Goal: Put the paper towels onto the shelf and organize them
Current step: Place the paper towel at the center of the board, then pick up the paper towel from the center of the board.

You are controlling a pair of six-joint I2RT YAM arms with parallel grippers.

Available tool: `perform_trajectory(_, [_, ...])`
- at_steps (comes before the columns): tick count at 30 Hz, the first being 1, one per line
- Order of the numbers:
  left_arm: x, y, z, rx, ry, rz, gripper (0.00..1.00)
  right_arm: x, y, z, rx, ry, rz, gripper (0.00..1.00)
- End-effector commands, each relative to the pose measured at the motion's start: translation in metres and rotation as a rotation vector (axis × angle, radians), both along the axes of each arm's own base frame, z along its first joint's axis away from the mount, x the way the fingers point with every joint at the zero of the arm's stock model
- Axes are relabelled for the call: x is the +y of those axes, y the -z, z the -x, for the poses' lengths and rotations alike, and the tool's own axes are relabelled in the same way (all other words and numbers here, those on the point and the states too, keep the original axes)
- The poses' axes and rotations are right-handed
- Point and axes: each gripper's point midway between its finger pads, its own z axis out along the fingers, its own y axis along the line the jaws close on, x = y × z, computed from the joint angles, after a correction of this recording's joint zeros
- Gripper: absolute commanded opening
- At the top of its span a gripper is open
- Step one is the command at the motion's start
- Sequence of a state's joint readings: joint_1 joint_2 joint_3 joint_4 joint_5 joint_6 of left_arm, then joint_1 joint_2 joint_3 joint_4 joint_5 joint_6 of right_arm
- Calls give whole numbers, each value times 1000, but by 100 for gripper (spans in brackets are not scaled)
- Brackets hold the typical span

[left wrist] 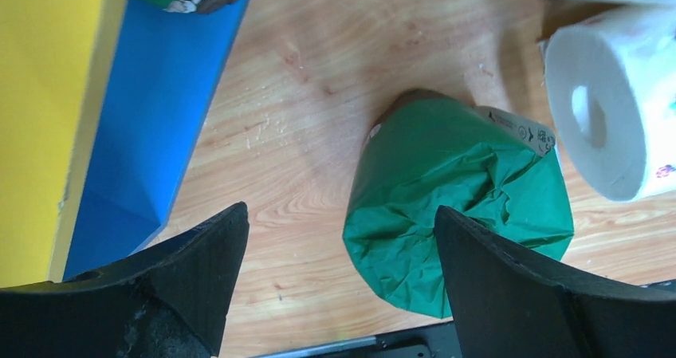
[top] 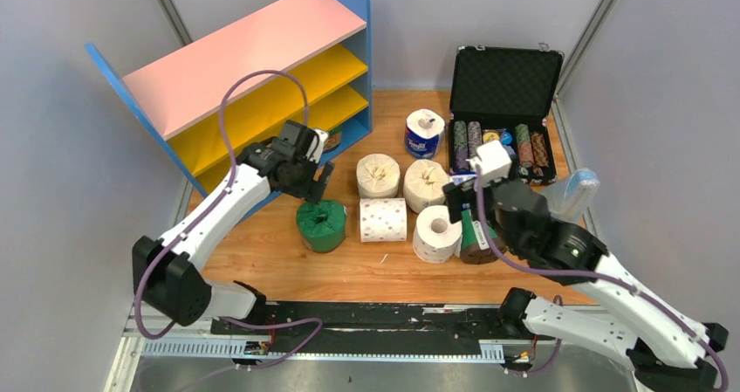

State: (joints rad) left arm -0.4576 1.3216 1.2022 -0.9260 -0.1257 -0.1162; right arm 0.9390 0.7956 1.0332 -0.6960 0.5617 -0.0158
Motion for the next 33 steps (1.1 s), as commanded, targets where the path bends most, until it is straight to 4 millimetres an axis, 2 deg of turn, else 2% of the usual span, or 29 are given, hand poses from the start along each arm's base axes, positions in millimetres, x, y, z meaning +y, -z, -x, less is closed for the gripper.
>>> perform_trajectory(1, [-5, 6, 1, 41, 76, -124, 93, -26, -15, 10, -65, 90, -153, 100])
perform_trajectory(7, [-12, 25, -3, 110, 137, -215, 86, -47, -15, 14, -121, 138, -169, 100])
perform_trajectory(15, [-16, 47, 17, 207, 171, -248, 78, -45, -21, 16, -174, 104, -232, 100])
perform_trajectory(18, [-15, 43, 21, 202, 156, -231, 77, -45, -22, 17, -185, 95, -253, 100])
perform_trajectory(24, [-18, 4, 16, 73, 119, -152, 78, -49, -24, 20, -204, 98, -283, 100])
perform_trajectory(26, [-18, -2, 15, 55, 118, -144, 79, -49, -25, 20, -205, 101, -290, 100])
perform_trajectory(29, [-16, 1, 14, 55, 115, -158, 79, -52, -25, 20, -210, 115, -293, 100])
perform_trajectory(33, [-14, 17, 17, 98, 120, -186, 79, -53, -26, 21, -217, 113, -306, 100])
